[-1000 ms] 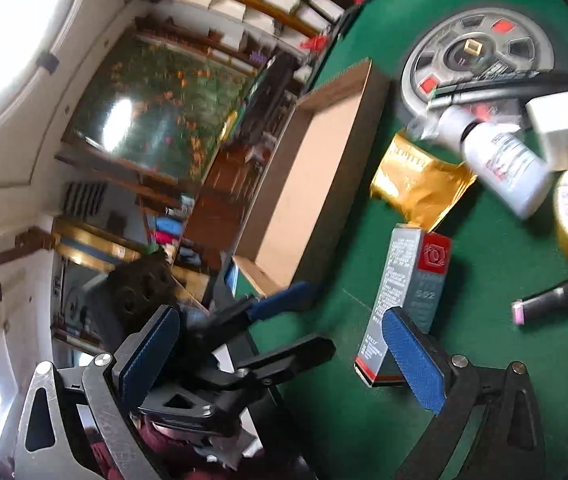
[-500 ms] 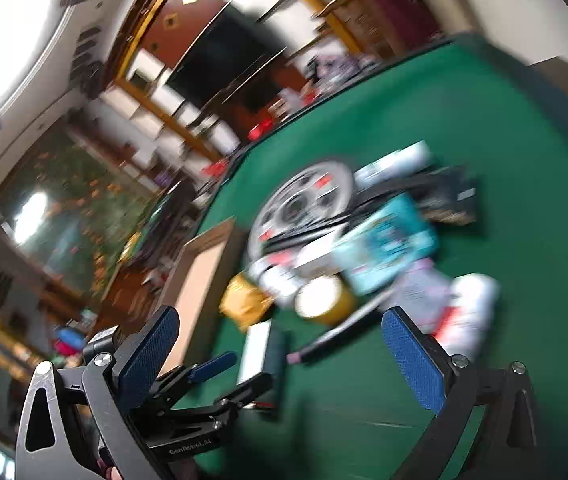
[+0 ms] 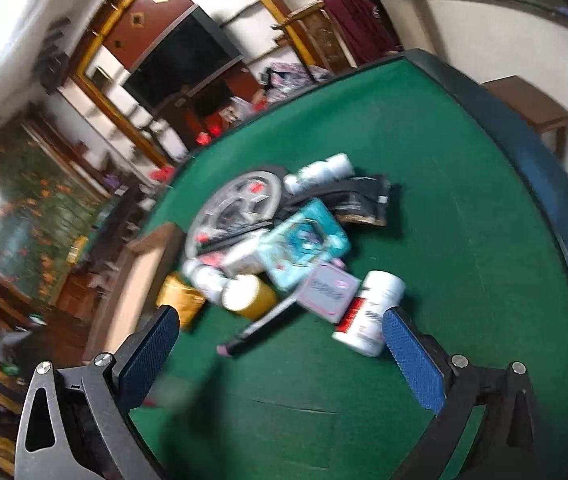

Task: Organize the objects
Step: 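Lift the white box with the left gripper while the right gripper grasps the pink-bordered ointment box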

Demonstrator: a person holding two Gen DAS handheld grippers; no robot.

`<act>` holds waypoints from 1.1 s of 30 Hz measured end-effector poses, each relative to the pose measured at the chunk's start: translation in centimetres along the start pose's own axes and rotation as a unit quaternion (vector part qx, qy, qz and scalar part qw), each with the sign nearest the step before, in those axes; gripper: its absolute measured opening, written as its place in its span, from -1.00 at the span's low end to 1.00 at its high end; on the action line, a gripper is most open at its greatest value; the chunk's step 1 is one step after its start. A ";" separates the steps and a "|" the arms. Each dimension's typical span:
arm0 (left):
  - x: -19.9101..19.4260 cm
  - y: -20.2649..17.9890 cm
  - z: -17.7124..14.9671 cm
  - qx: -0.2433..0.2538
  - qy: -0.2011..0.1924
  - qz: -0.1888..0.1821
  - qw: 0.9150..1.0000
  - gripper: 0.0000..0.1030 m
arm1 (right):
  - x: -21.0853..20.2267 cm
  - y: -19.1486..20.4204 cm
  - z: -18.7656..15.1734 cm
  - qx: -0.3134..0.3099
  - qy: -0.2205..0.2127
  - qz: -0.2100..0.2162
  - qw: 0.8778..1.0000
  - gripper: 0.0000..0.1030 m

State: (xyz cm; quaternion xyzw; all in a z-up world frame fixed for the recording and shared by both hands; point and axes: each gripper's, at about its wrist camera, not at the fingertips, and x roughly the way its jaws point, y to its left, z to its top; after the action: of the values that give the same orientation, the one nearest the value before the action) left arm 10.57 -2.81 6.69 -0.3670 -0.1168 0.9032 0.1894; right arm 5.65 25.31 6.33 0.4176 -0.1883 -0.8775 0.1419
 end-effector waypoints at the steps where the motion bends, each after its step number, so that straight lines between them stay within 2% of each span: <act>1: -1.7 -0.2 0.0 0.005 -0.019 -0.003 1.000 -0.49 | 0.6 0.0 -0.1 -0.003 0.001 -0.014 1.000 1.00; 2: -2.9 -0.2 -0.1 0.007 -0.030 -0.008 1.000 -0.49 | 1.1 0.1 -0.2 -0.009 0.004 -0.032 0.999 1.00; 5: -5.0 0.0 -0.4 0.004 -0.047 -0.017 0.999 -0.49 | 2.1 0.8 -0.3 -0.026 0.008 -0.050 0.998 0.97; 7: -5.8 0.5 -0.8 -0.003 -0.049 -0.021 0.999 -0.49 | 2.8 1.8 -0.1 -0.047 0.011 -0.056 0.997 0.88; 9: -5.9 1.0 -1.2 -0.009 -0.049 -0.020 0.999 -0.49 | 3.5 2.4 0.1 -0.054 0.012 -0.056 0.997 0.71; 10: -5.9 1.1 -1.3 -0.010 -0.048 -0.019 0.999 -0.49 | 3.8 2.7 0.3 -0.063 0.011 -0.062 0.996 0.70; 13: -6.1 1.6 -1.6 -0.010 -0.046 -0.013 0.999 -0.49 | 5.2 3.5 0.5 -0.116 0.015 -0.109 0.987 0.70; 17: -5.9 2.4 -1.8 -0.009 -0.043 -0.007 0.999 -0.49 | 6.6 3.6 -0.1 -0.164 0.035 -0.126 0.978 0.68; 18: -5.7 2.6 -1.9 -0.011 -0.041 -0.008 0.999 -0.49 | 6.6 3.6 -0.2 -0.170 0.035 -0.130 0.976 0.61; 20: -5.4 2.8 -1.9 -0.017 -0.036 -0.009 0.999 -0.49 | 6.8 3.5 -0.3 -0.171 0.040 -0.132 0.976 0.28; 21: -5.2 2.9 -2.0 -0.019 -0.034 -0.009 0.999 -0.49 | 7.1 3.4 -0.3 -0.170 0.047 -0.130 0.976 0.00; 28: -5.1 3.0 -2.1 -0.022 -0.030 -0.004 0.999 -0.49 | 6.7 4.3 -0.9 -0.190 0.041 -0.138 0.971 -0.01; 31: -6.2 3.1 -2.0 -0.031 -0.038 -0.014 0.999 -0.49 | 4.6 4.7 -0.7 -0.171 0.022 -0.121 0.978 -0.01; 33: -7.7 3.0 -2.0 -0.036 -0.049 -0.024 0.998 -0.49 | 2.0 5.2 -0.2 -0.151 0.002 -0.089 0.985 -0.01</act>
State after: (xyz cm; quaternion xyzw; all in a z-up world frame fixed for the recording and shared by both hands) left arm 16.25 -8.70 9.00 -0.3263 -0.1669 0.9104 0.1919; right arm 5.08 19.78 7.15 0.4086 -0.0156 -0.9039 0.1251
